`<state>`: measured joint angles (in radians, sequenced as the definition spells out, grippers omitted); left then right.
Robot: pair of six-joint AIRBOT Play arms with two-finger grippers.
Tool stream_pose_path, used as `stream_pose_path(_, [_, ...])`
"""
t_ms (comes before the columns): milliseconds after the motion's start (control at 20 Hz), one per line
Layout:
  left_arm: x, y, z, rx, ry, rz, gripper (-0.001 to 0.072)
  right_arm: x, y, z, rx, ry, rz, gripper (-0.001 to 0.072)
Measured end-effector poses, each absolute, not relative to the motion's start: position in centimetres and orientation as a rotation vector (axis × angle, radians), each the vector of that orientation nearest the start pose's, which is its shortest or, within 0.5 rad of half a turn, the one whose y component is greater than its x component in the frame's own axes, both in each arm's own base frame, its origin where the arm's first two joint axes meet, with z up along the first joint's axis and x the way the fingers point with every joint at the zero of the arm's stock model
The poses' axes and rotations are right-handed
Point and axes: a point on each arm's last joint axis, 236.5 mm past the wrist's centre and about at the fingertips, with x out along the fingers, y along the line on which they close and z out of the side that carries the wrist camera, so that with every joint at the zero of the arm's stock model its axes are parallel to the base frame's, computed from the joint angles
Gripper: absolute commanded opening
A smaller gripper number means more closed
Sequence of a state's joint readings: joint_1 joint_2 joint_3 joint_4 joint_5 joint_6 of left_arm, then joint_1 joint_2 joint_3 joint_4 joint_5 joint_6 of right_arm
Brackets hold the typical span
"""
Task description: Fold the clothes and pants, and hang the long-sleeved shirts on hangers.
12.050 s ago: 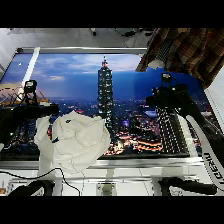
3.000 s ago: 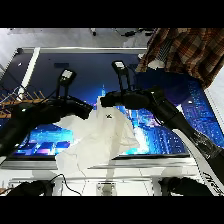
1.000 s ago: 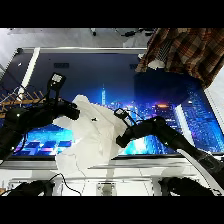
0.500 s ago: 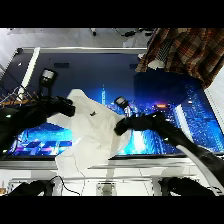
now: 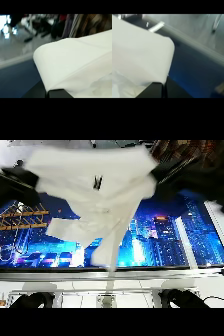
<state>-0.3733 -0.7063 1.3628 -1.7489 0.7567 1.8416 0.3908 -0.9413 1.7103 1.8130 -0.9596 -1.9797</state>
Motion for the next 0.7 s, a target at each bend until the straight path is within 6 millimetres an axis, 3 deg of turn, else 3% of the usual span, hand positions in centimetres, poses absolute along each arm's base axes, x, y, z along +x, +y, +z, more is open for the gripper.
stream_pose_path(100, [28.9,-15.5,42.3,0.155,-0.007,-0.528,0.0027,30.7,17.6,46.2,-0.274,0.016,0.597,0.0043])
stream_pose_path(150, [28.4,-15.8,42.7,0.158,-0.006,-0.542,0.0027,30.1,17.4,46.8,-0.274,0.012,0.599,0.0043])
stream_pose_path(250, [28.3,-16.2,41.4,0.157,0.062,-0.561,0.0027,29.8,17.4,45.9,-0.276,0.069,0.612,0.0043])
stream_pose_path(350, [28.9,-16.7,38.1,0.163,0.186,-0.573,0.0027,30.6,17.7,42.8,-0.286,0.191,0.625,0.0043])
stream_pose_path(450, [29.9,-16.9,33.3,0.173,0.344,-0.563,0.0027,31.7,17.9,38.4,-0.297,0.342,0.630,0.0043])
stream_pose_path(700, [32.2,-15.9,17.9,0.188,0.730,-0.455,0.0026,33.9,18.1,24.7,-0.314,0.736,0.628,0.0043])
